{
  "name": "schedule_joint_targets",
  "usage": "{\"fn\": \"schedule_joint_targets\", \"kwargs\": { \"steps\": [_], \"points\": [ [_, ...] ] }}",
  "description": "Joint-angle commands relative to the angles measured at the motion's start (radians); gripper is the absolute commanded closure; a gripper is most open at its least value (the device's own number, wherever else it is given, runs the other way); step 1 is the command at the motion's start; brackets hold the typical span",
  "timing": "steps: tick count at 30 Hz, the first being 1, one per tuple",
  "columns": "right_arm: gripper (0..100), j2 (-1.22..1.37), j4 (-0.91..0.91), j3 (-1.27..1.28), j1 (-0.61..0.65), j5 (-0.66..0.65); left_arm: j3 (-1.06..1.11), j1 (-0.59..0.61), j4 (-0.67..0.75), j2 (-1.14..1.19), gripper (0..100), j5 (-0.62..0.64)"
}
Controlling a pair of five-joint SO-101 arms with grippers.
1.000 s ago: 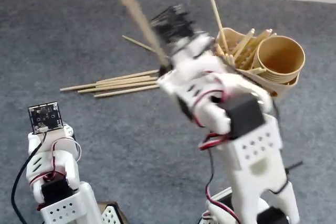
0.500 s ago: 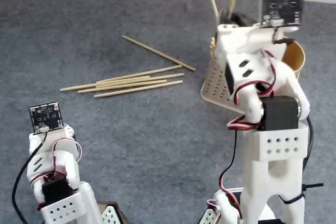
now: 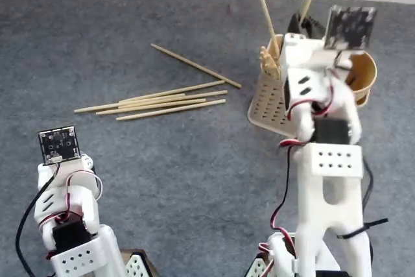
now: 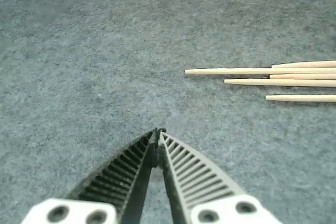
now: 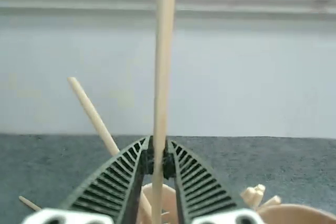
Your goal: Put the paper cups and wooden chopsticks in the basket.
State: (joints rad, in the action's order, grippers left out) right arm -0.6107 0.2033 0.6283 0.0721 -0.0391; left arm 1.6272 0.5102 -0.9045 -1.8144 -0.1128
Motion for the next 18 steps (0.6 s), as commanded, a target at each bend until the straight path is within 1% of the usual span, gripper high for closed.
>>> {"fn": "schedule_joint_targets", "kwargs": {
  "steps": [1, 5, 8, 14, 18],
  "points": [
    [98.8, -0.027, -0.174, 0.137, -0.01, 0.002, -0.008, -0.019, 0.021, -0.002, 99, -0.008],
    [98.8, -0.027, -0.189, 0.199, -0.005, -0.078, -0.008, -0.019, 0.021, -0.002, 99, -0.009],
    [98.5, -0.028, -0.185, 0.197, -0.004, -0.089, -0.008, -0.019, 0.021, -0.002, 99, -0.009],
    [84.4, -0.039, -0.183, 0.2, -0.004, -0.089, -0.008, -0.019, 0.021, -0.002, 99, -0.009],
    [83.9, -0.039, -0.182, 0.199, -0.004, -0.089, -0.008, -0.019, 0.021, -0.002, 99, -0.009]
  ]
}}
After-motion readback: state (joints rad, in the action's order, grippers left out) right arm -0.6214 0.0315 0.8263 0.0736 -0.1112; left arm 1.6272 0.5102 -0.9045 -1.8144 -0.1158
